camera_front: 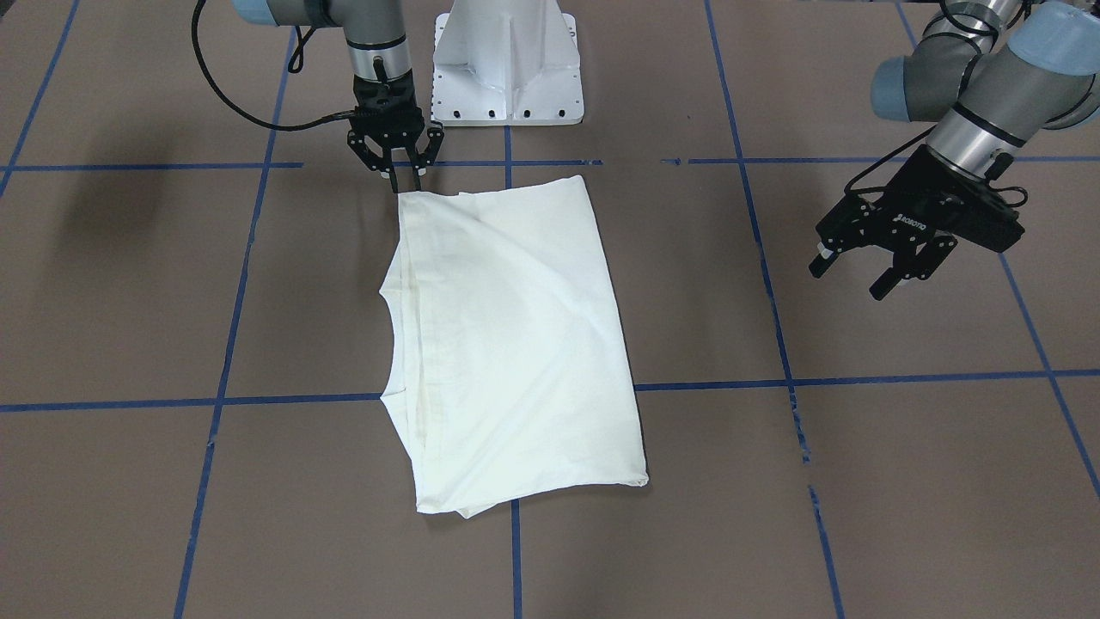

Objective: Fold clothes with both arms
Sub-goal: 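Raise the right gripper off the shirt while the left gripper lowers toward the robot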

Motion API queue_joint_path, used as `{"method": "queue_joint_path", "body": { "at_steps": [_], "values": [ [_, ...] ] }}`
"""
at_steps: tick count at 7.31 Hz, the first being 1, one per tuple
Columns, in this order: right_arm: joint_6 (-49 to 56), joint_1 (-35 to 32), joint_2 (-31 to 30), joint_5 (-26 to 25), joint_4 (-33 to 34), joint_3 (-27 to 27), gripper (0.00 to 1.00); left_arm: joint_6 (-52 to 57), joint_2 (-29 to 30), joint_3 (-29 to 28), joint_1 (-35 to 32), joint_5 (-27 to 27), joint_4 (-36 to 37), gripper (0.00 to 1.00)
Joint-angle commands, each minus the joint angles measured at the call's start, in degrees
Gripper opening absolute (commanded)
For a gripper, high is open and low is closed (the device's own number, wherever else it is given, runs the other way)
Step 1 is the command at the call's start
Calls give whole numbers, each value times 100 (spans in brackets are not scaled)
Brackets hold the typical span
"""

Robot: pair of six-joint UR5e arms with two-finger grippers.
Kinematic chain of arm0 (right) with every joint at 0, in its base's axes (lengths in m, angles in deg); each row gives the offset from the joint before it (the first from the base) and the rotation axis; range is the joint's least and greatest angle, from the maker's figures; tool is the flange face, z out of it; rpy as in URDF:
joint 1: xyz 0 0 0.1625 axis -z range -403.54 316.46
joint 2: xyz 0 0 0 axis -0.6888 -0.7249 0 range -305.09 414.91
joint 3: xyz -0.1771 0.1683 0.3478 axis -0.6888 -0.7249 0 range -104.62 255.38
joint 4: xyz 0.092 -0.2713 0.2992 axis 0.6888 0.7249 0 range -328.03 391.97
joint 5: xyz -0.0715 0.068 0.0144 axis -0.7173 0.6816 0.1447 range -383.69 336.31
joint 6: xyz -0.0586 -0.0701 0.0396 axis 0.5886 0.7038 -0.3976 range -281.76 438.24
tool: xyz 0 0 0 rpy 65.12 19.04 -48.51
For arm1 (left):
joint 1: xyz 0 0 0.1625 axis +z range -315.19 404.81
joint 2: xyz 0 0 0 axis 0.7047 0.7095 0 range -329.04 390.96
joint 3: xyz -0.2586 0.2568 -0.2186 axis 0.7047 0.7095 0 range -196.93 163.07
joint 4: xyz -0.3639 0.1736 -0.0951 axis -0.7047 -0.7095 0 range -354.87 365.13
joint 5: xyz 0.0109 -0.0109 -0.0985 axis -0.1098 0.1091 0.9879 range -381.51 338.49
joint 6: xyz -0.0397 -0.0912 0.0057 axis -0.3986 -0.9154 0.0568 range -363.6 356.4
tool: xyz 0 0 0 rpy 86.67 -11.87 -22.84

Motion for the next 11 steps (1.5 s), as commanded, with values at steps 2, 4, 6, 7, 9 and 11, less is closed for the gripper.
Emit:
{"method": "queue_joint_path", "body": {
  "at_steps": [2, 4, 6, 7, 9, 11],
  "values": [
    [-49, -652, -73, 677, -1298, 98, 100, -366, 9, 97, 140, -23, 0, 100],
    [-653, -971, -388, 989, -2370, 125, 100, -1295, -9, 500, 508, -67, 9, 100],
    [-1016, -1331, -582, 989, -2402, 142, 100, -2508, -324, 1141, 1471, -1010, 9, 100],
    [-1033, -1480, -609, 998, -2375, 107, 100, -2966, -325, 1231, 1972, -1469, 18, 100],
    [-1165, -1640, -618, 1129, -2305, 89, 100, -3802, -73, 1267, 3140, -2733, 794, 100],
    [-1174, -1640, -618, 1130, -2305, 81, 100, -5142, 690, 1101, 4047, -3473, 1658, 95]
  ]
}}
